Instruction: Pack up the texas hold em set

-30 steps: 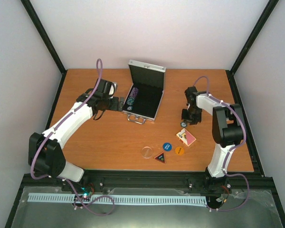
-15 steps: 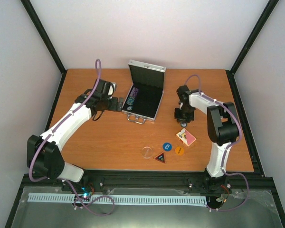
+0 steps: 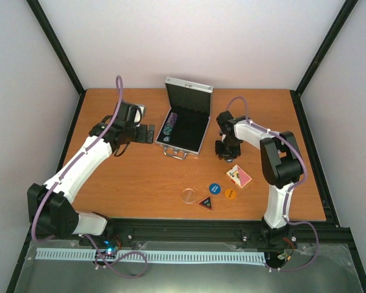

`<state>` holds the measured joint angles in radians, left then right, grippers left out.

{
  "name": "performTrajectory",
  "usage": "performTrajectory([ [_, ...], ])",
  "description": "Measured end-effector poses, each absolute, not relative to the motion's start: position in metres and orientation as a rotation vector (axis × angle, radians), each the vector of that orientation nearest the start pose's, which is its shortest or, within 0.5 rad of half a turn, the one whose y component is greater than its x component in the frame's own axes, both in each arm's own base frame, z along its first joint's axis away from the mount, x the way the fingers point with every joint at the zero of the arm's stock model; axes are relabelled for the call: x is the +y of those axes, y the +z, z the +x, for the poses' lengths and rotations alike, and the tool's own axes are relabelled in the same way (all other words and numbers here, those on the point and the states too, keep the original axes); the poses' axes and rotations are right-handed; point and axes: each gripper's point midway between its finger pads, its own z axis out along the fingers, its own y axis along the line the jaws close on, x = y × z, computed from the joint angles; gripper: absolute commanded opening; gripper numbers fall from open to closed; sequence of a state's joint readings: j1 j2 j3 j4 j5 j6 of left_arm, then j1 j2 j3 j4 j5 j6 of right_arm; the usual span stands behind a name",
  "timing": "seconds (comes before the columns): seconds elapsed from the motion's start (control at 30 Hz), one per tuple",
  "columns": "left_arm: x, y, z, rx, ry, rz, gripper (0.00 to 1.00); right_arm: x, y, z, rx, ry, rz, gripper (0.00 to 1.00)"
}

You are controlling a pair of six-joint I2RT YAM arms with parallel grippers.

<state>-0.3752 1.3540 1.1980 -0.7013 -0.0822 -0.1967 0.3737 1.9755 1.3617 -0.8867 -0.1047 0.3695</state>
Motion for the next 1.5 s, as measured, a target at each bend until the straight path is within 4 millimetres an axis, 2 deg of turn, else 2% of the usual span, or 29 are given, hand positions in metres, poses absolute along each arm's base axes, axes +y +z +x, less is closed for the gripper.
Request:
performTrajectory([
  [0.13,-0.125,0.207,0.354,2.425,-0.167,0.182,1.0,0.149,0.022,0.335,3.105,0.17,0.002,0.26],
  [0.17,-0.125,0.206,0.353,2.426,-0.17,0.183,1.0,0.147,0.024,0.334,3.102,0.164,0.006,0.31],
  [0.27,-0.127,0.204,0.352,2.431,-0.178,0.187,1.0,0.145,0.03,0.336,3.083,0.149,0.018,0.64],
  [0.3,-0.127,0.203,0.352,2.433,-0.181,0.189,1.0,0.144,0.03,0.336,3.079,0.14,0.021,0.7],
  [0.53,-0.127,0.198,0.348,2.445,-0.187,0.193,1.0,0.138,0.027,0.337,3.082,0.081,0.045,0.86],
  [0.7,-0.125,0.201,0.344,2.435,-0.191,0.191,1.0,0.134,0.013,0.333,3.12,0.037,0.044,0.81],
  [0.83,-0.124,0.202,0.342,2.43,-0.191,0.19,1.0,0.132,0.013,0.334,3.124,0.029,0.047,0.75],
  [0.9,-0.123,0.2,0.34,2.434,-0.189,0.19,1.0,0.13,0.013,0.335,3.121,0.022,0.051,0.68],
  [1.03,-0.122,0.195,0.338,2.445,-0.183,0.19,1.0,0.129,0.012,0.337,3.106,0.014,0.059,0.59],
  [1.5,-0.12,0.19,0.336,2.459,-0.167,0.188,1.0,0.124,0.011,0.339,3.047,0.0,0.055,0.37],
])
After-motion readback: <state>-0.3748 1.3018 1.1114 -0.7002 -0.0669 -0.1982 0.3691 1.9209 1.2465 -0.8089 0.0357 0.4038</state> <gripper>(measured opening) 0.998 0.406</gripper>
